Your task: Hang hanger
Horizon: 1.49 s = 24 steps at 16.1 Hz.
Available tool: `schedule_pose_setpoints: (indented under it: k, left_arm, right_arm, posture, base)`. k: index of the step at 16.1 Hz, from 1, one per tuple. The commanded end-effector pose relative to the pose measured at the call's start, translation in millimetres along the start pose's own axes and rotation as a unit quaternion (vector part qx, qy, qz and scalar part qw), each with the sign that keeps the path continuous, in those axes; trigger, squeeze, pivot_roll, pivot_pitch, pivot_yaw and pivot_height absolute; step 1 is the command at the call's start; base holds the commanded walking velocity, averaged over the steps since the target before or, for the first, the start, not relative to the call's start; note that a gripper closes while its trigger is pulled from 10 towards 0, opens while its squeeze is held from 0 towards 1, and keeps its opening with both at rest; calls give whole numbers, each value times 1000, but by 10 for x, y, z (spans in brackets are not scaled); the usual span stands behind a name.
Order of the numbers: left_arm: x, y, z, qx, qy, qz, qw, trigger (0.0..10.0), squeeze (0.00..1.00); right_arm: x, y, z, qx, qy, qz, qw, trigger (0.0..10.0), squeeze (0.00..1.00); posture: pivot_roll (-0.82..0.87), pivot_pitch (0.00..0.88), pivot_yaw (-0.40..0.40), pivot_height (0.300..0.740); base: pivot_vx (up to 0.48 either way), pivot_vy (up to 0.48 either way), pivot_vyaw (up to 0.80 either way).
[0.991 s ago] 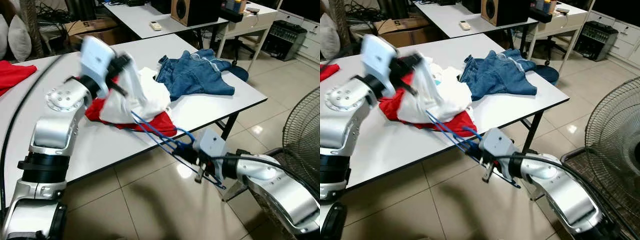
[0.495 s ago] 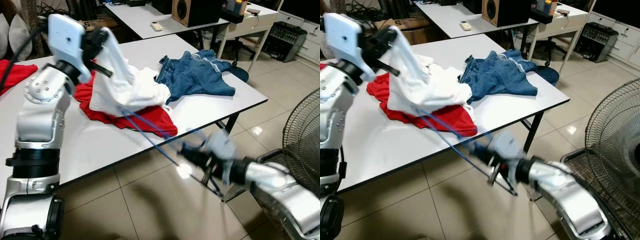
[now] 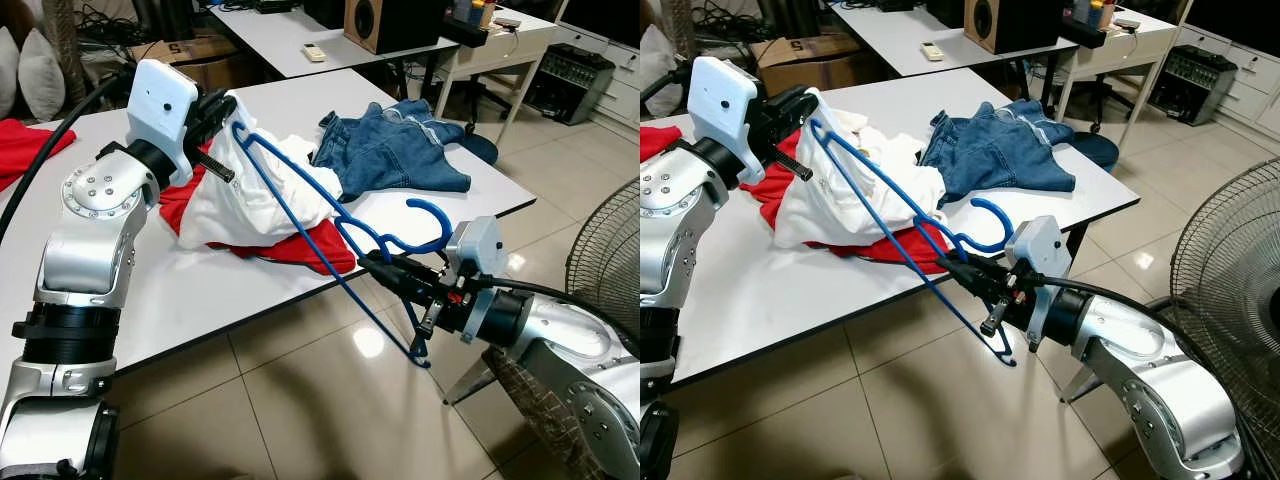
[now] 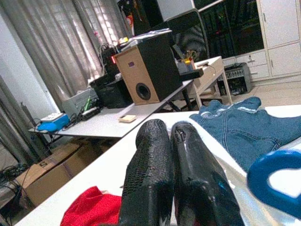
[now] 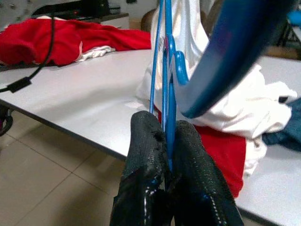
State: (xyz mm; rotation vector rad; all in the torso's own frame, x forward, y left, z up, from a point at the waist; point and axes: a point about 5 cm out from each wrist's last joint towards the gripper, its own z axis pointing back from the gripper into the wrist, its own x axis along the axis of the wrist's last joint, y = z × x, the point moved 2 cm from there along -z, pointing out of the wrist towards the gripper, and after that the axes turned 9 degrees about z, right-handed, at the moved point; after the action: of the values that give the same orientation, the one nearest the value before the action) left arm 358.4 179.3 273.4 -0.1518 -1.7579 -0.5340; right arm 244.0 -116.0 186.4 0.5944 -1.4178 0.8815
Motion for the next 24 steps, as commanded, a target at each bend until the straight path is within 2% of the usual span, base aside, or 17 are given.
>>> schedule_pose_setpoints:
  k: [1,3,5,9,14,15,17,24]
  left_arm:
    - [-4,-20,2,-5,2,-2,1000,0,0]
    - [-6,1,18,2,4,-5,1000,0,0]
    - [-10,14,33,4,7,-6,1000,0,0]
    - [12,-60,12,-25,0,5,1000,0,0]
    - [43,-86,17,-21,-9,5,1000,0,0]
    - [44,-72,24,-16,-8,4,1000,0,0]
    - [22,-50,35,-9,0,5,1000,0,0]
    - [24,-100,17,-18,-2,11,1000,0,0]
  right_arm:
    - [-78,-42,31,-17,18,-26,999,0,0]
    - [-205,-42,63,-29,43,-53,997,0,0]
    - [-276,-37,89,-35,59,-60,996,0,0]
    - [-301,-30,49,-28,66,-61,996,0,0]
    - [-366,-12,-9,-23,73,-86,993,0,0]
    - [-372,13,-9,-15,74,-86,993,0,0]
    - [-265,41,-19,-1,41,-78,996,0,0]
    - [-293,73,-41,11,52,-78,996,0,0]
  posture:
    - [-155,0,17,740]
    - [-153,0,15,740]
    - [-154,0,16,740]
    - [-153,0,23,740]
    - [-145,0,12,740]
    - [-143,0,10,740]
    - [-143,0,10,740]
    - [-146,0,8,740]
  base:
    - [0,0,0]
    - [0,0,0]
    - [0,0,0]
    - [0,0,0]
    - [0,0,0]
    - [0,0,0]
    - [0,0,0]
    - [0,0,0]
